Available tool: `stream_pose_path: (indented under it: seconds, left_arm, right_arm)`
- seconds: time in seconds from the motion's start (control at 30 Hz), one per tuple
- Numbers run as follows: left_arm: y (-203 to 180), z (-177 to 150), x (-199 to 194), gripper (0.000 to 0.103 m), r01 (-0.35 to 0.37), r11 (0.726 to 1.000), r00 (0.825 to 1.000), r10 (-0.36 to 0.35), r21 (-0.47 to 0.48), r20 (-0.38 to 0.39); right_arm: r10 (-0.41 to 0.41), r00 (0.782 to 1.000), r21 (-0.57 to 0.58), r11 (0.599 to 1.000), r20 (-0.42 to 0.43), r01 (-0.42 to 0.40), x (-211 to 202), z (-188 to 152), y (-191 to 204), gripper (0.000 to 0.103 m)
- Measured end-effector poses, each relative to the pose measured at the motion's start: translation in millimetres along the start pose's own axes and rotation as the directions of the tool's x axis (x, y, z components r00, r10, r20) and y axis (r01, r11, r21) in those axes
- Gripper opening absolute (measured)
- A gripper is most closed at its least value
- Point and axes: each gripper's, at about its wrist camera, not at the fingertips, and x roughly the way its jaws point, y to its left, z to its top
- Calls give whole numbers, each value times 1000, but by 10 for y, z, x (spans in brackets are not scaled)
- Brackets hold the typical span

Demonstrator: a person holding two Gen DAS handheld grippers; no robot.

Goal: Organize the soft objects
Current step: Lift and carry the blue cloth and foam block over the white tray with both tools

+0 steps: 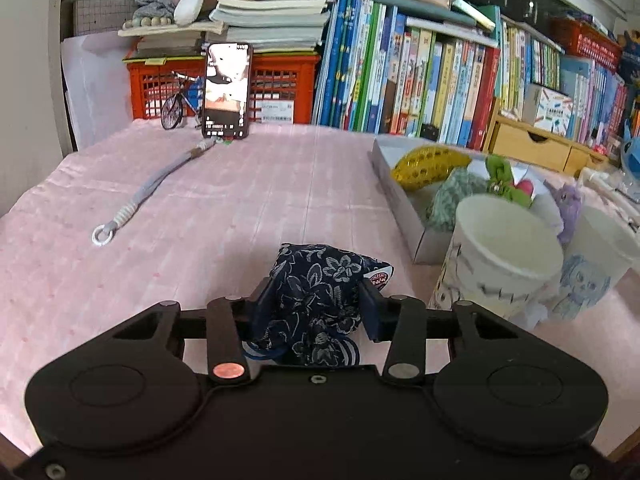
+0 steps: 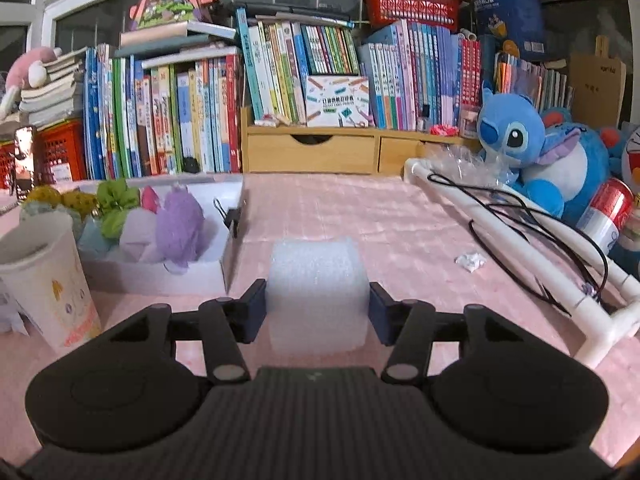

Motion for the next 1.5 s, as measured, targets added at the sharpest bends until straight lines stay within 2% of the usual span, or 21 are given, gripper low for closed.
stream_pose_path:
  seconds: [0.43, 0.67, 0.8, 0.93, 1.1, 1.5]
  left_arm:
    - [-70, 557, -90, 41, 50, 999, 996, -49, -3, 71]
    - [-306, 1034, -87, 41, 105, 994, 986, -109, 35, 124]
    - [-510, 1306, -16, 41, 141, 988, 981, -149, 64, 126]
    - [-738, 1534, 118, 41, 169, 981, 979, -178, 94, 99]
    - [-999, 1774, 422, 41, 224, 972, 974, -225, 78, 10]
    - [-1628, 1981, 1327, 41, 217, 971, 968, -202, 99, -148]
  right_arm:
    - [98, 993, 18, 995, 59, -99, 4, 442, 186, 57]
    - [177, 981, 16, 984, 75, -179, 94, 835, 367, 57]
    - [223, 973, 21, 974, 64, -225, 185, 1021, 464, 57]
    - [264, 964, 40, 963, 39, -265, 322, 1191, 551, 57]
    - [304, 953, 70, 950, -4, -303, 540, 1327, 645, 57]
    - [319, 939, 60, 948, -129, -314, 1173, 1361, 884, 57]
